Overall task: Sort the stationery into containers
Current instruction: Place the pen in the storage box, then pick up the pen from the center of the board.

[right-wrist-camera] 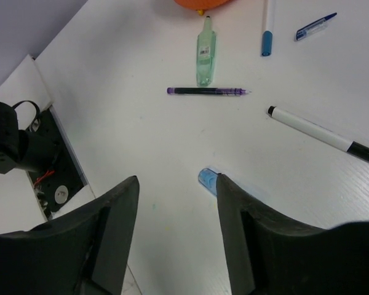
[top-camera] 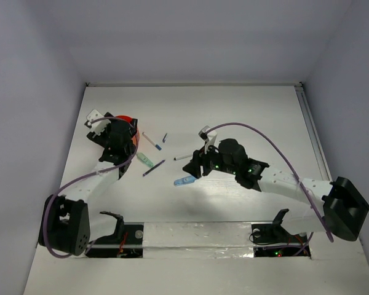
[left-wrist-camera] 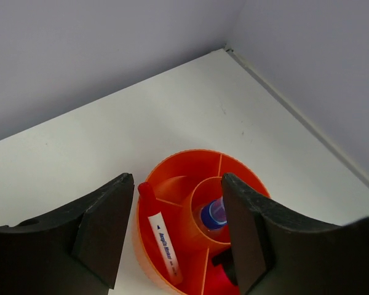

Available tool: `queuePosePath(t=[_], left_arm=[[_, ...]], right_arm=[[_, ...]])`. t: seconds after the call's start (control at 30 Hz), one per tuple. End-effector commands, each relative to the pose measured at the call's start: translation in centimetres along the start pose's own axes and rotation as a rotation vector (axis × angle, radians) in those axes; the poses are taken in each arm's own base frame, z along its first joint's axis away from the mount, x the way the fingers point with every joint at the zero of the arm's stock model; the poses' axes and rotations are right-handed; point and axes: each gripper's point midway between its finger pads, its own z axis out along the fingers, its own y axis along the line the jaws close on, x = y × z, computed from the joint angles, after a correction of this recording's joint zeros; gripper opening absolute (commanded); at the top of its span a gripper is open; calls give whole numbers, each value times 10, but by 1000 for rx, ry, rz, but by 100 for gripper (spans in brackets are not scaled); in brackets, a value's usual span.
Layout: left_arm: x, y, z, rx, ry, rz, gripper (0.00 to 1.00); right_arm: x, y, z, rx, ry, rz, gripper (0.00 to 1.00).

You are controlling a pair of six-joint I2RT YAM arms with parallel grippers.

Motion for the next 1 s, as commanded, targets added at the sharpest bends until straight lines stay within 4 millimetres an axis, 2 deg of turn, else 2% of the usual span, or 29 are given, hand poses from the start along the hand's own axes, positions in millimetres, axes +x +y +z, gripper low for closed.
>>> queuePosePath(t=[0.0, 0.03, 0.07, 0.1, 0.13, 0.2, 0.23, 0.27, 0.33, 0.37, 0.4, 0.43, 0.47, 0.5, 0.53, 0.57, 0.6, 0.63, 0.8, 0.83, 0.87, 0.93, 0.97], left_arm=[[-40, -7, -11, 49, -40, -148, 56], [-45, -11, -15, 78, -33, -166, 57], [-64, -11, -22, 108, -52, -219, 57], [-72, -13, -26, 132, -55, -245, 57], [-86, -17, -36, 188, -51, -301, 57], [-98, -23, -47, 264, -43, -348, 58], [-100, -33, -55, 336, -13, -358, 60], [-109, -36, -63, 378, -8, -383, 60], [-110, -48, -77, 478, 46, -368, 61], [-114, -50, -84, 515, 59, -370, 63], [-115, -53, -90, 551, 76, -365, 64], [-112, -60, -102, 619, 122, -337, 69], [-118, -59, -110, 653, 123, -325, 70], [-119, -59, -116, 684, 135, -315, 72], [-117, -61, -127, 733, 171, -288, 77], [-126, -58, -136, 764, 164, -290, 79], [-129, -55, -140, 785, 156, -261, 81], [-131, -53, -146, 802, 164, -235, 86], [-142, -37, -156, 814, 148, -133, 94], [-142, -36, -158, 823, 144, -104, 96], [-146, -33, -159, 826, 130, -97, 98], [-142, -26, -156, 805, 112, -69, 99], [-140, -24, -156, 803, 108, -63, 99]], right_arm=[[-6, 0, 9, 2, -20, -24, 57], [-7, 0, 11, 4, -14, -23, 53], [-6, 0, 13, 3, -9, -24, 40], [-5, 0, 15, 2, -4, -24, 36], [-7, 0, 20, -4, 3, -23, 32], [-12, 4, 28, -18, 9, -17, 27], [-6, 1, 36, -12, 45, -8, 26], [-19, 5, 43, -22, 29, -9, 26], [-21, 2, 53, -11, 36, -3, 26], [-12, -4, 65, 4, 69, 6, 29], [-22, -1, 73, -6, 60, 1, 31], [-21, -3, 79, 1, 78, 5, 33], [-11, -9, 90, 10, 107, 9, 37], [-24, -7, 98, 5, 87, -2, 38], [-25, -14, 104, 24, 93, -2, 40], [-28, -20, 111, 47, 89, -15, 44], [-18, -28, 123, 63, 117, -13, 45], [-31, -33, 130, 70, 102, -9, 47], [-35, -50, 166, 70, 136, -10, 54], [-14, -63, 176, 99, 196, -8, 55], [-33, -67, 183, 113, 174, -24, 55], [-29, -90, 200, 195, 210, -73, 56], [-28, -92, 205, 199, 223, -70, 56]])
